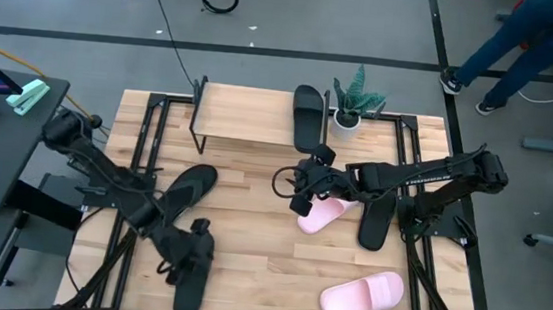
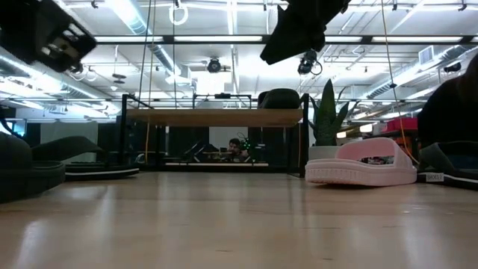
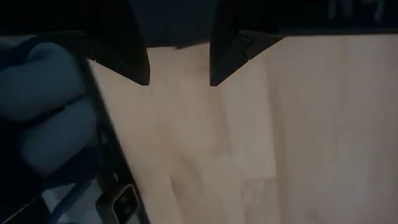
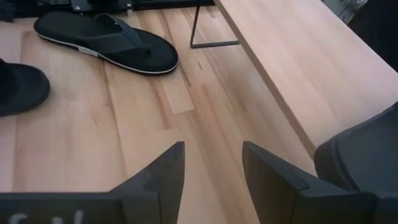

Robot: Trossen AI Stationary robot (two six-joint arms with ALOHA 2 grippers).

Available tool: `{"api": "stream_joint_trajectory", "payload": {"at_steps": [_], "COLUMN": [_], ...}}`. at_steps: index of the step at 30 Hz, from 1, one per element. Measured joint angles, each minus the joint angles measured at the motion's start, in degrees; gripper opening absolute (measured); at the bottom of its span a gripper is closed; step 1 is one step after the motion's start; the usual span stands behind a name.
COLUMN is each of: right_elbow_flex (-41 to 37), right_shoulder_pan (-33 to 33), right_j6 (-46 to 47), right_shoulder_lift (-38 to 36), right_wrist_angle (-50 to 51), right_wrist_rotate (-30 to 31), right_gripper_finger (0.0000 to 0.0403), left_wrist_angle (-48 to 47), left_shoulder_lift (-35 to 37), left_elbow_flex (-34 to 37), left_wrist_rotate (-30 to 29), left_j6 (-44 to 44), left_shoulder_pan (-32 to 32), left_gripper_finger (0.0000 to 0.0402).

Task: Pick and place slides into the shelf
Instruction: Put the bottom black slide on the shelf

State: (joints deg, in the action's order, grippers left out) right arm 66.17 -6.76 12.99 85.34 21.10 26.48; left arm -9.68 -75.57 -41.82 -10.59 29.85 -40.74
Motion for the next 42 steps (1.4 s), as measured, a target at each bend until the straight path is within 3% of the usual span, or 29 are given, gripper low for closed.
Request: {"api": "stream_joint_trajectory", "payload": {"at_steps": [7,16,22,29,42], "right_elbow_flex": [0.00,-0.07,-3.09,-4.96,-4.96], "right_shoulder_pan": [-0.15,-0.15,-0.12,0.64,0.66], "right_j6": [-1.09,-1.48,-2.26,-6.95,-6.60], "right_shoulder_lift": [0.00,0.66,0.81,0.83,0.83], "right_wrist_angle": [0.27,0.23,0.29,0.33,0.03], "right_wrist_rotate": [0.00,0.04,0.00,0.01,0.02], "right_gripper_finger": [0.0167,0.0167,0.0167,0.0167,0.0167], "left_wrist_angle": [-1.52,-2.78,-3.47,-10.28,-13.37], "left_shoulder_lift": [-3.39,-4.27,-4.27,-5.26,-14.62], "left_elbow_flex": [0.00,0.00,0.00,-0.07,-3.85], "left_wrist_rotate": [-0.74,-0.78,-0.82,-5.57,-7.57], "left_j6": [7.34,10.72,18.62,26.32,27.79], "left_shoulder_pan": [-2.40,-2.92,-5.22,-8.50,-9.31], "left_gripper_finger": [0.0172,0.0172,0.0172,0.0172,0.0172]}}
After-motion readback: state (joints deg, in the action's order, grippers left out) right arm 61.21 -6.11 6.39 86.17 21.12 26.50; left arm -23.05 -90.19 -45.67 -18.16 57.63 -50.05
